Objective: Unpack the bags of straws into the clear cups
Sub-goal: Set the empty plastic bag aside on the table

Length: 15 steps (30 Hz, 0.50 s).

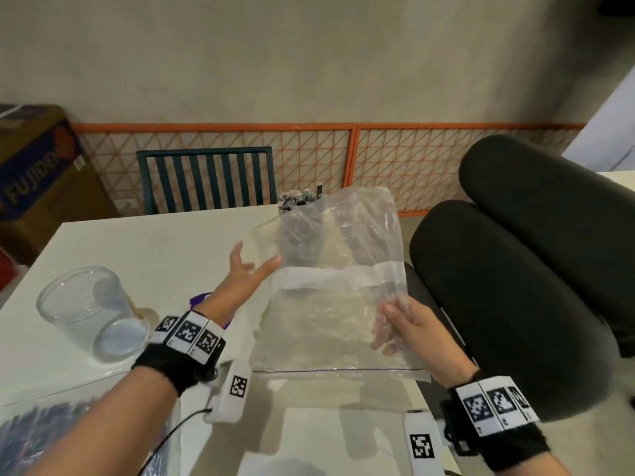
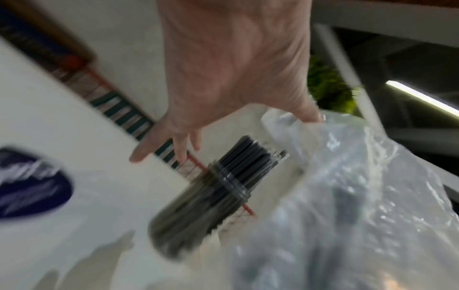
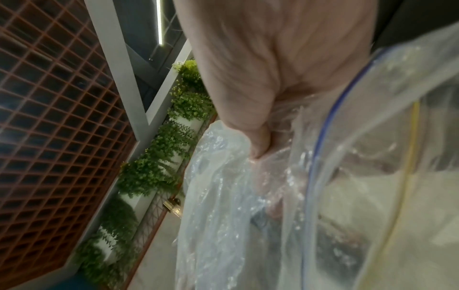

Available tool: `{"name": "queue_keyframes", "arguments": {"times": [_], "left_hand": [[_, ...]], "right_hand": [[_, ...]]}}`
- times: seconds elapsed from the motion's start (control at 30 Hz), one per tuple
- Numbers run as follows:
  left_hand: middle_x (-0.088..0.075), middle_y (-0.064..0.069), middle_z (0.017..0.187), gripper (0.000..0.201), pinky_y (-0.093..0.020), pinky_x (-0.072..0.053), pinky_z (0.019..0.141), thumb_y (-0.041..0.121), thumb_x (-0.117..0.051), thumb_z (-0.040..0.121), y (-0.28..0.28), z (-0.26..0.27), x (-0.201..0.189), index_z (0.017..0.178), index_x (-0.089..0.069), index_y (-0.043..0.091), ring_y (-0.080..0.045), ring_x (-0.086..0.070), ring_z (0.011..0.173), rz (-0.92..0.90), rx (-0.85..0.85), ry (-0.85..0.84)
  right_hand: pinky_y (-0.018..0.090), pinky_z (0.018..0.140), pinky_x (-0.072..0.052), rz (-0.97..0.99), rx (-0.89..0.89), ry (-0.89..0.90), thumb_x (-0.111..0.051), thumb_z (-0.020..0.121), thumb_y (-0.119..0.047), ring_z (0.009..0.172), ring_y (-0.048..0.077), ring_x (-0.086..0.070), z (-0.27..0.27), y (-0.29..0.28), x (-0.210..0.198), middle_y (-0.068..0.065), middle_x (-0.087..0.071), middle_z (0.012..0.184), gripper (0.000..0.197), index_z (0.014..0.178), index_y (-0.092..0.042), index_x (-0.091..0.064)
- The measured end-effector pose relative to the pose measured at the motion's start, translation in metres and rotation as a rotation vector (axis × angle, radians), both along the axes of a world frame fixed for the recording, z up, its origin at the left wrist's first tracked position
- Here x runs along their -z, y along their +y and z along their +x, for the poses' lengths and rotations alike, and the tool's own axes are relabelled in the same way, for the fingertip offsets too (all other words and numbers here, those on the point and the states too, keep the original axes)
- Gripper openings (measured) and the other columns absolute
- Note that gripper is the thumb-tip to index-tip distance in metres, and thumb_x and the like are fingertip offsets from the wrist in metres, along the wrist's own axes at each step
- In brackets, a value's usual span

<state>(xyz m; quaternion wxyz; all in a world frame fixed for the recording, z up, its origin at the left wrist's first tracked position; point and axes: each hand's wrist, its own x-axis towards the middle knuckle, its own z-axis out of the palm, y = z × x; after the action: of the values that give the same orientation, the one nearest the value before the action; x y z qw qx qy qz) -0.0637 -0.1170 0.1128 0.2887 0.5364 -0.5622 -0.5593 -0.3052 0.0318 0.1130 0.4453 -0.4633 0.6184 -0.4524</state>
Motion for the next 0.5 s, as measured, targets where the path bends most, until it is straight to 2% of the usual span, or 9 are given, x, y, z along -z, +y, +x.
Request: {"name": "queue_keyframes", "arguments": {"times": [0.07, 0.1, 0.13, 0.2, 0.27, 0.33, 0.37, 0.43, 0.5], "left_hand": [[-0.052, 0.000, 0.133, 0.091, -0.052, -0.040, 0.101, 0.068, -0.055, 0.069, 0.005, -0.001, 0.017, 0.144, -0.026, 0.026, -0.023, -0.052, 0.119, 0.166, 0.141, 0.109], [-0.061, -0.002, 0.121, 0.069, -0.048, -0.049, 0.092, 0.062, -0.053, 0.078, 0.006, -0.002, 0.019, 0.131, -0.047, 0.018, -0.022, -0.060, 0.108, 0.181, 0.154, 0.172], [-0.066, -0.005, 0.104, 0.046, -0.041, -0.055, 0.080, 0.051, -0.050, 0.087, 0.004, -0.003, 0.019, 0.109, -0.061, 0.013, -0.018, -0.066, 0.093, 0.165, 0.119, 0.236], [-0.058, -0.007, 0.075, 0.036, -0.031, -0.057, 0.059, 0.036, -0.044, 0.096, -0.001, -0.001, 0.016, 0.075, -0.058, 0.011, -0.014, -0.064, 0.061, 0.156, -0.053, 0.296], [-0.056, -0.006, 0.063, 0.037, -0.034, -0.055, 0.060, 0.033, -0.040, 0.098, -0.006, 0.005, 0.019, 0.073, -0.056, 0.010, -0.015, -0.060, 0.048, 0.221, -0.176, 0.299], [-0.058, -0.006, 0.060, 0.039, -0.041, -0.054, 0.072, 0.033, -0.036, 0.099, -0.005, 0.012, 0.029, 0.090, -0.059, 0.004, -0.017, -0.060, 0.050, 0.310, -0.192, 0.230], [-0.060, -0.008, 0.067, 0.042, -0.043, -0.054, 0.074, 0.034, -0.035, 0.099, -0.004, 0.015, 0.036, 0.100, -0.058, 0.000, -0.021, -0.060, 0.058, 0.346, -0.195, 0.168], [-0.060, -0.015, 0.090, 0.048, -0.046, -0.054, 0.076, 0.036, -0.037, 0.098, -0.002, 0.017, 0.052, 0.119, -0.052, -0.004, -0.028, -0.060, 0.077, 0.336, -0.227, -0.020], [-0.048, -0.024, 0.128, 0.058, -0.051, -0.042, 0.098, 0.036, -0.045, 0.095, 0.003, 0.017, 0.071, 0.138, -0.035, -0.002, -0.040, -0.051, 0.112, 0.135, -0.262, -0.378]], "right_hand": [[0.026, 0.048, -0.047, 0.048, -0.039, -0.011, -0.039, 0.100, -0.013, 0.057, 0.021, -0.066, 0.001, -0.002, 0.004, 0.004, -0.062, 0.066, 0.020, 0.086, -0.009, -0.053], [0.027, 0.049, -0.046, 0.092, -0.046, -0.001, -0.040, 0.100, -0.014, 0.056, 0.020, -0.065, 0.001, -0.003, 0.008, 0.005, -0.062, 0.065, 0.020, 0.087, -0.009, -0.053], [0.027, 0.049, -0.046, 0.143, -0.034, 0.044, -0.041, 0.100, -0.014, 0.052, 0.017, -0.062, 0.000, -0.002, 0.014, 0.006, -0.060, 0.062, 0.021, 0.085, -0.010, -0.054], [0.025, 0.047, -0.044, 0.237, 0.036, 0.295, -0.042, 0.099, -0.014, 0.043, 0.012, -0.054, -0.007, -0.001, 0.026, 0.003, -0.052, 0.053, 0.027, 0.076, -0.013, -0.055], [0.025, 0.045, -0.042, 0.313, 0.087, 0.520, -0.041, 0.098, -0.018, 0.046, 0.014, -0.047, -0.011, 0.002, 0.037, -0.001, -0.047, 0.052, 0.033, 0.068, -0.016, -0.053], [0.028, 0.046, -0.045, 0.335, 0.110, 0.580, -0.040, 0.098, -0.021, 0.054, 0.017, -0.048, -0.010, 0.006, 0.045, 0.001, -0.050, 0.058, 0.035, 0.065, -0.016, -0.051], [0.030, 0.047, -0.048, 0.340, 0.120, 0.586, -0.040, 0.098, -0.021, 0.060, 0.020, -0.054, -0.009, 0.007, 0.052, 0.004, -0.057, 0.066, 0.035, 0.067, -0.014, -0.053], [0.037, 0.050, -0.055, 0.386, 0.122, 0.598, -0.042, 0.097, -0.021, 0.068, 0.026, -0.061, -0.005, 0.011, 0.067, 0.010, -0.065, 0.086, 0.028, 0.079, -0.008, -0.058], [0.043, 0.057, -0.058, 0.484, 0.074, 0.628, -0.045, 0.097, -0.026, 0.059, 0.026, -0.061, -0.001, 0.017, 0.078, 0.013, -0.065, 0.090, 0.022, 0.090, -0.008, -0.056]]}}
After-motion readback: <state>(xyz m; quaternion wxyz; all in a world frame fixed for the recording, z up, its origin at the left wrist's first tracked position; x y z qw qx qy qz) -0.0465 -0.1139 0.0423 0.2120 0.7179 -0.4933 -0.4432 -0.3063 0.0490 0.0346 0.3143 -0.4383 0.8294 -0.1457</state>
